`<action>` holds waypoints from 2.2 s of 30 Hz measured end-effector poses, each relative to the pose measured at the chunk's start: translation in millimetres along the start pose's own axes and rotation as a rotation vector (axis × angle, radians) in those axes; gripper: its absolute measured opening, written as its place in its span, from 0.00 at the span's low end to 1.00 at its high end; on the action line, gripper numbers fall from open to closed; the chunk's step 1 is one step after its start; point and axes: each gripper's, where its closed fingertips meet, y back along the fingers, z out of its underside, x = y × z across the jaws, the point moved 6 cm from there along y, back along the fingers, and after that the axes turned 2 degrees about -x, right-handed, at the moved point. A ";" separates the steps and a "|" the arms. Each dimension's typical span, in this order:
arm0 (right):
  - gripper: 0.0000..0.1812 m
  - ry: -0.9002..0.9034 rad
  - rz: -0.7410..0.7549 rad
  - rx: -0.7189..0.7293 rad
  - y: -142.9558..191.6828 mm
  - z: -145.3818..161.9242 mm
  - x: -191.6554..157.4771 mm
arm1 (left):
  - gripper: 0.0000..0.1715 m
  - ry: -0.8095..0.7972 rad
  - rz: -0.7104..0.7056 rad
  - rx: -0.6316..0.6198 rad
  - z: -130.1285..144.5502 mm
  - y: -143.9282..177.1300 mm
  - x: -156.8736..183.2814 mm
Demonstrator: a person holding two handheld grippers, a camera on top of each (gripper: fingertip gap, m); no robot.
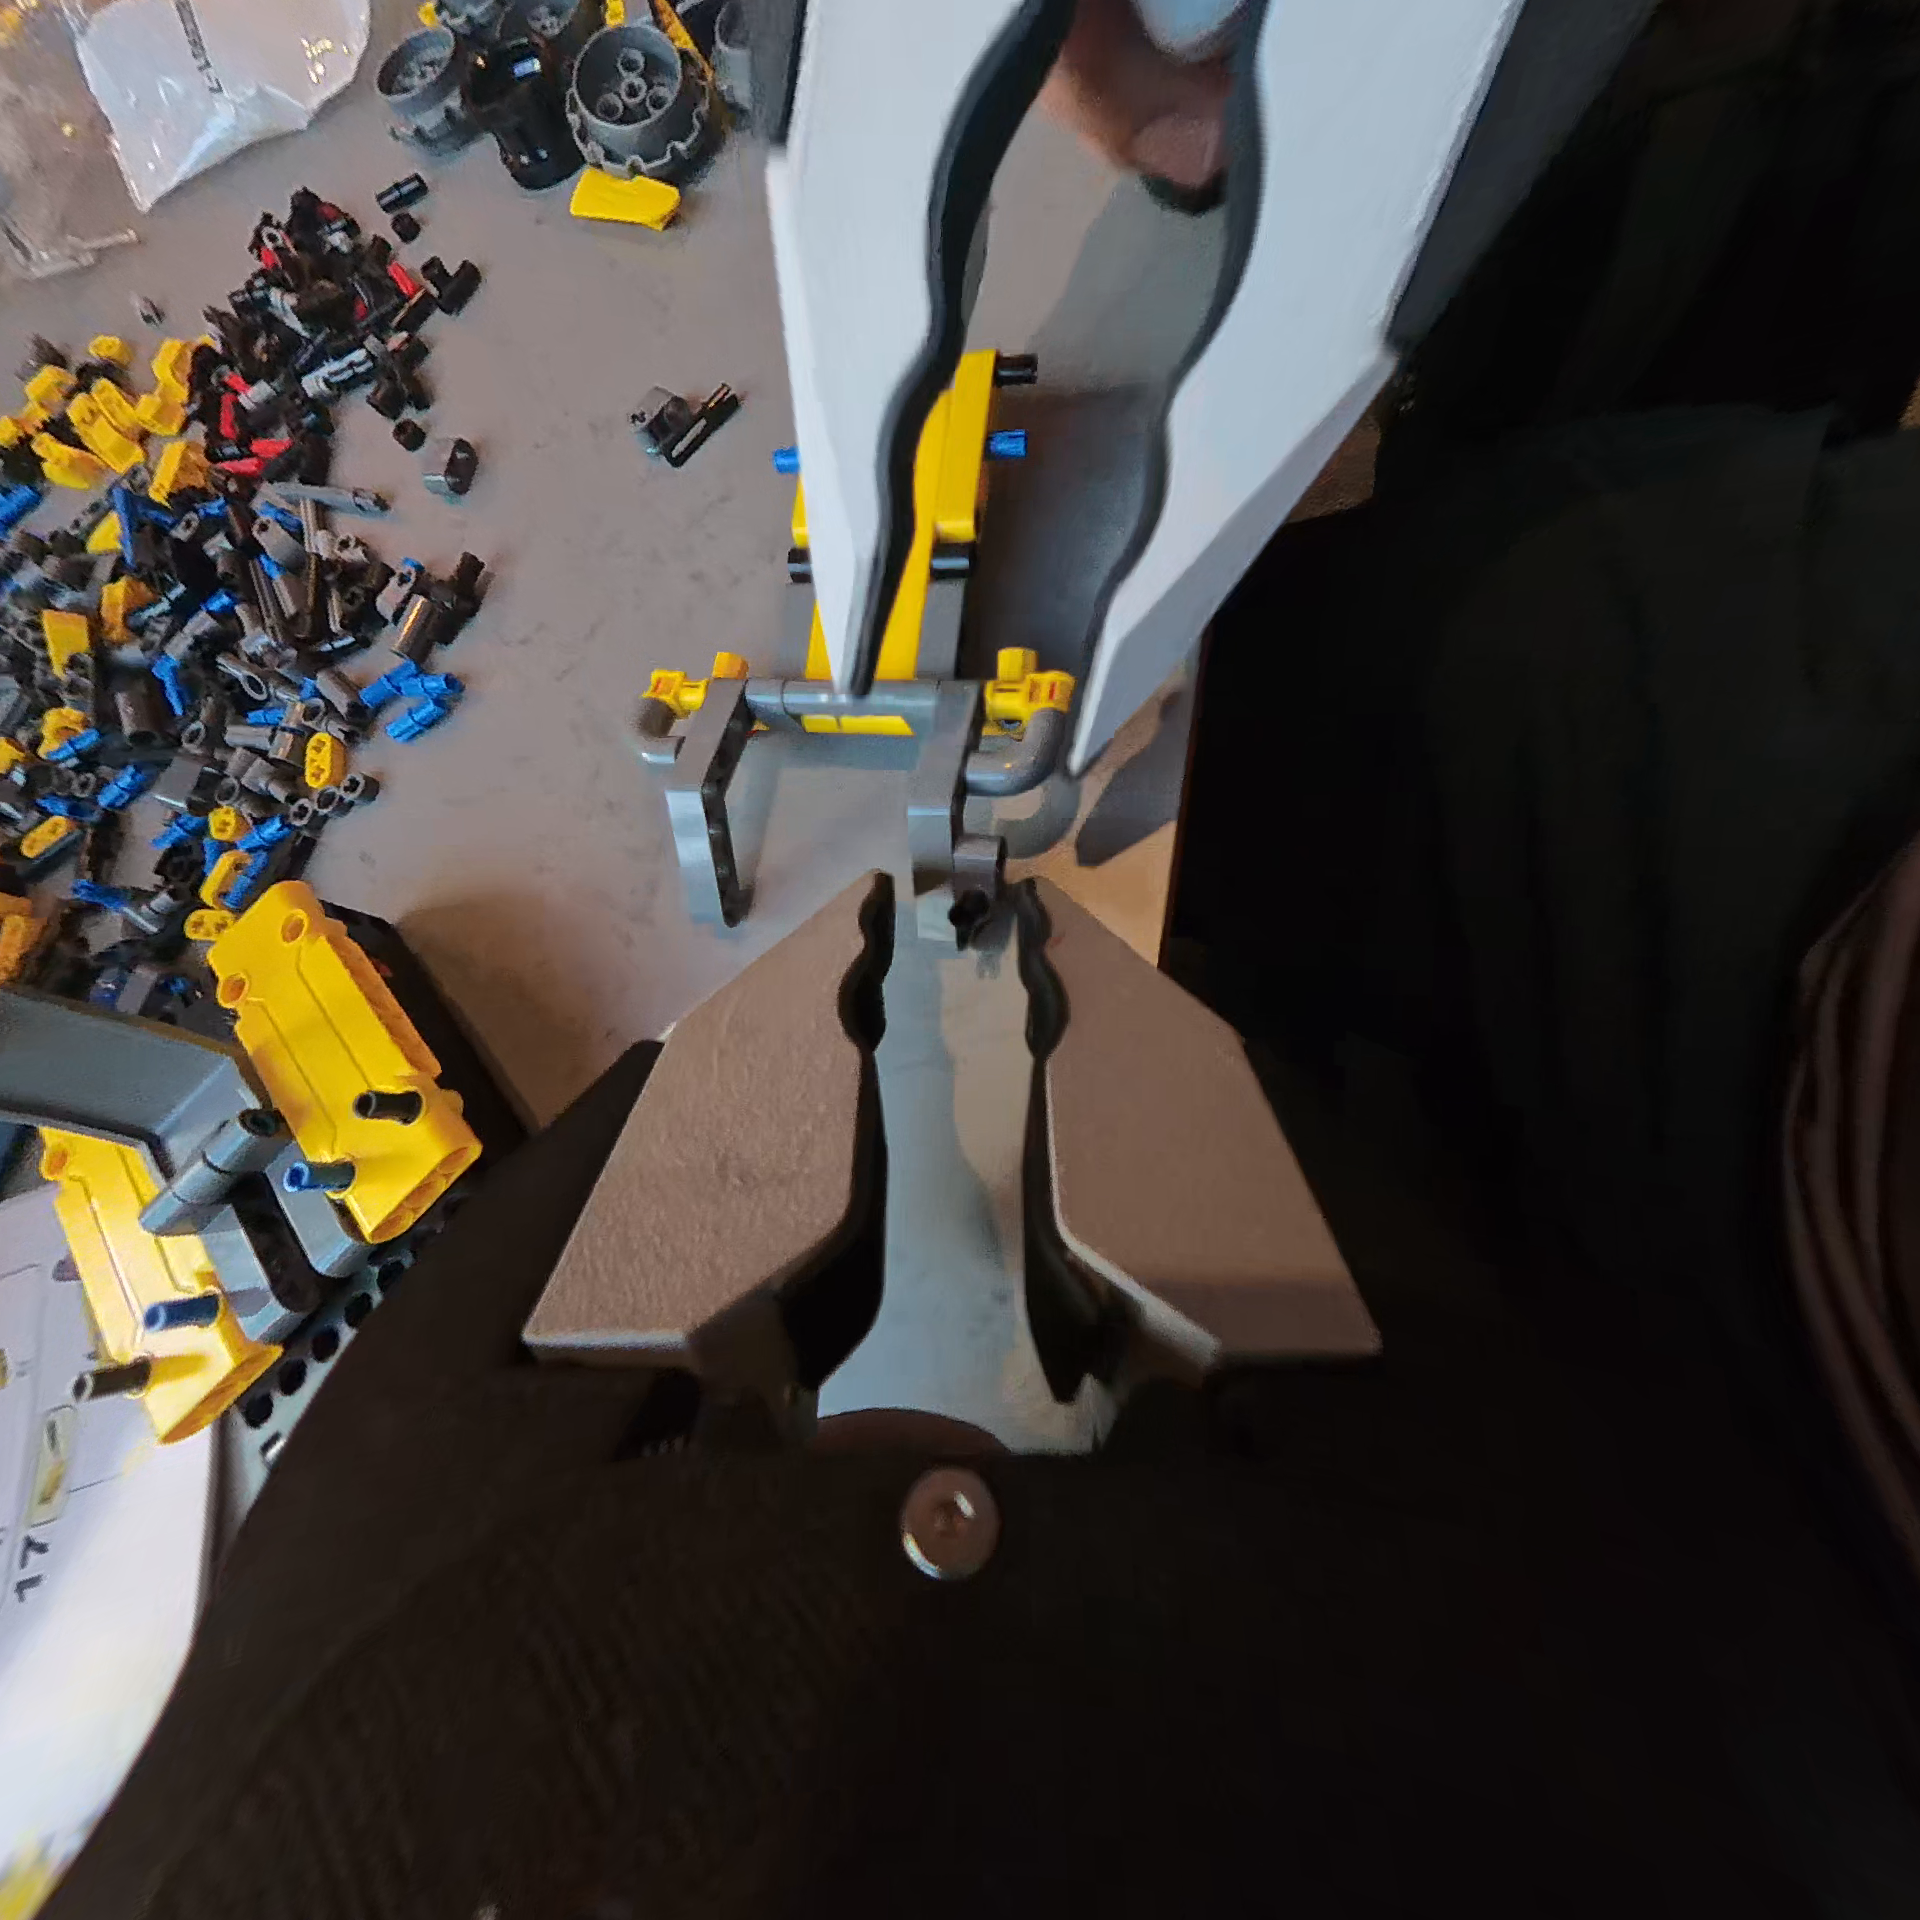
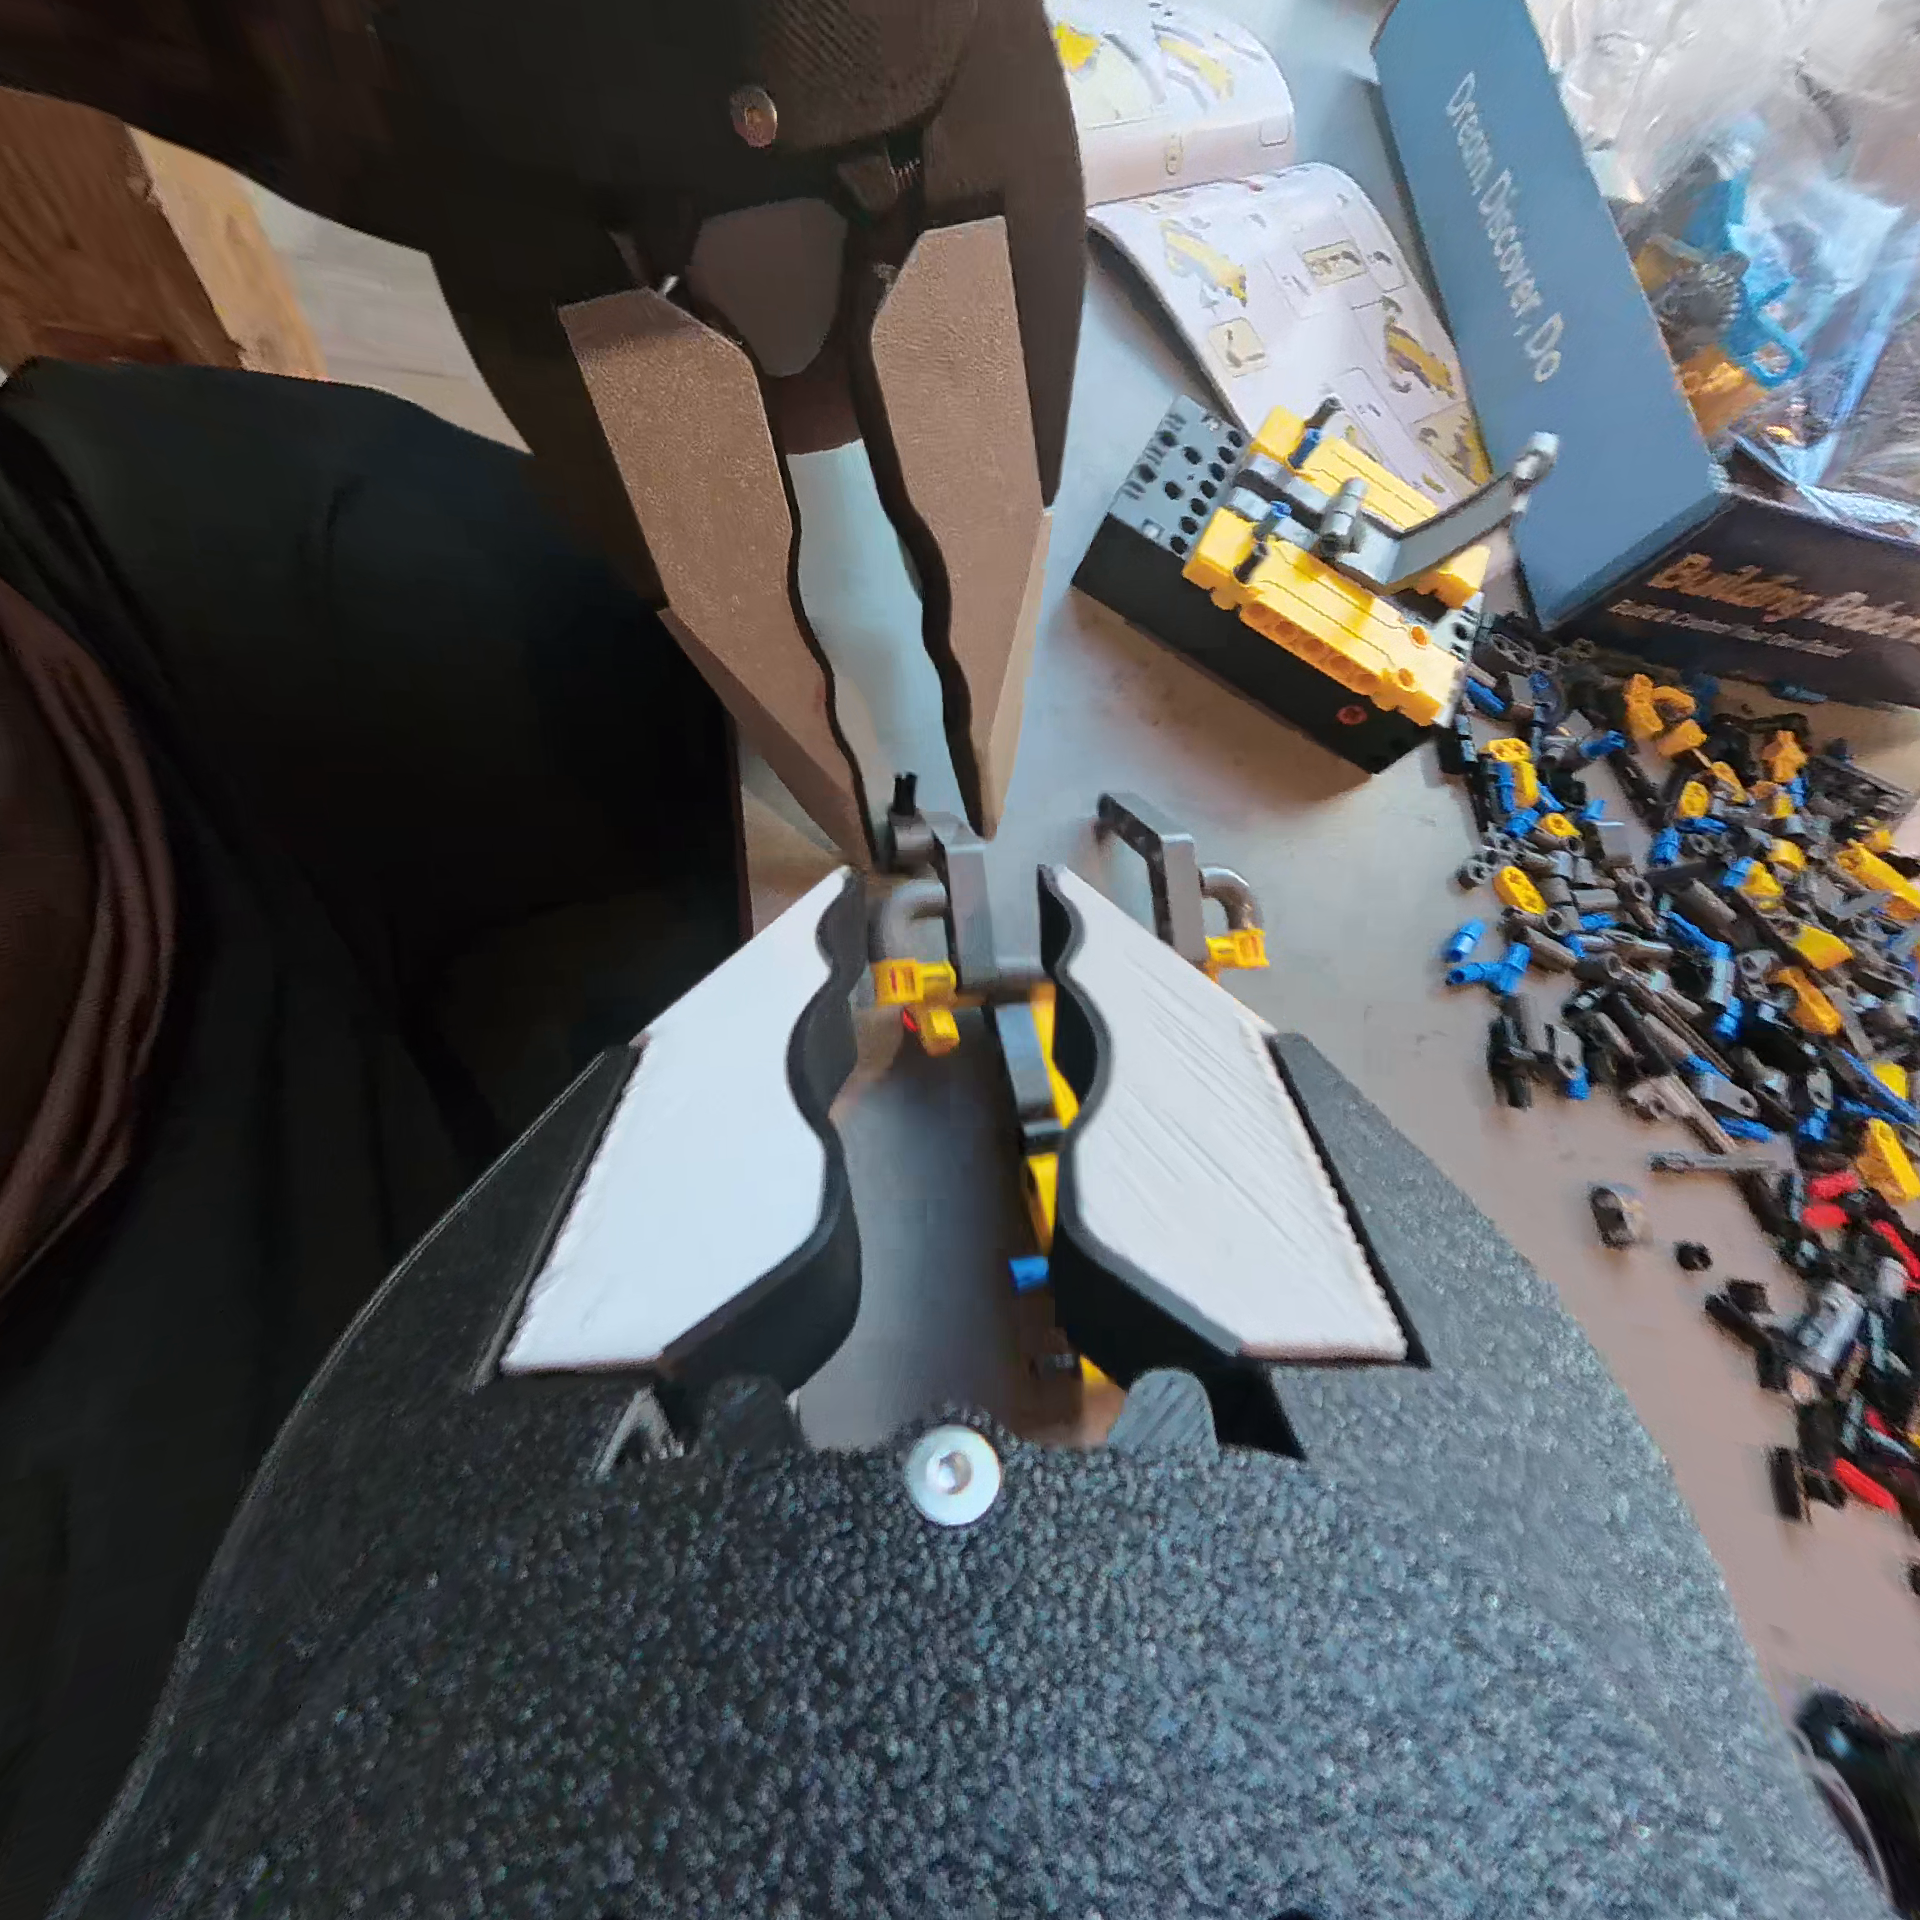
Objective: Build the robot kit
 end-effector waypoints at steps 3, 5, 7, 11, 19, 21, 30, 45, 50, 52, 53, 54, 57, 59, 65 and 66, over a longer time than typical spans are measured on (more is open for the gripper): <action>0.20 -0.105 0.038 0.023 31.4 8.1 11.5 | 0.14 0.044 0.027 -0.003 2.2 2.0 -1.4; 0.20 -0.207 0.075 0.005 52.9 23.4 23.6 | 0.15 0.055 0.033 -0.004 4.1 3.8 -1.4; 0.21 -0.341 0.130 -0.057 68.4 46.9 38.6 | 0.15 0.059 0.035 -0.004 4.5 4.5 -1.5; 0.25 -0.688 0.030 -0.057 73.5 78.8 46.6 | 0.17 0.141 0.002 -0.048 5.3 6.5 -1.2; 0.25 -0.904 -0.173 -0.025 50.5 79.0 40.5 | 0.12 0.242 0.025 -0.033 5.3 5.2 3.6; 0.22 -0.931 -0.220 -0.006 46.5 74.5 39.1 | 0.07 0.237 0.025 -0.036 2.5 1.8 2.7; 0.12 -0.809 -0.109 -0.078 55.3 55.1 42.6 | 0.05 0.049 -0.012 -0.124 -5.9 0.2 7.1; 0.14 -0.560 -0.207 -0.105 5.7 -30.7 27.3 | 0.11 0.138 0.033 -0.099 3.0 8.3 6.1; 0.14 -0.507 -0.215 -0.166 -10.1 -34.6 23.0 | 0.13 0.205 0.017 -0.076 20.4 29.5 6.8; 0.14 -0.516 -0.217 -0.128 -4.1 -39.7 25.7 | 0.13 0.227 0.012 -0.061 26.2 34.2 6.5; 0.14 -0.523 -0.215 -0.110 0.0 -41.3 27.9 | 0.13 0.236 0.010 -0.052 28.6 35.4 6.5; 0.14 -0.529 -0.207 -0.097 4.5 -41.8 30.6 | 0.13 0.243 0.005 -0.045 30.7 35.8 6.0; 0.14 -0.544 -0.153 -0.068 18.3 -36.3 39.3 | 0.14 0.270 0.002 -0.022 34.1 34.7 6.0; 0.14 -0.562 -0.123 -0.044 27.8 -27.1 42.3 | 0.14 0.263 0.004 -0.011 34.7 35.1 6.7; 0.14 -0.637 -0.035 0.025 44.8 21.9 45.5 | 0.16 0.260 -0.060 0.052 32.5 35.7 0.3; 0.14 -0.644 -0.027 0.024 45.3 28.6 46.2 | 0.17 0.259 -0.073 0.073 29.0 36.7 -1.4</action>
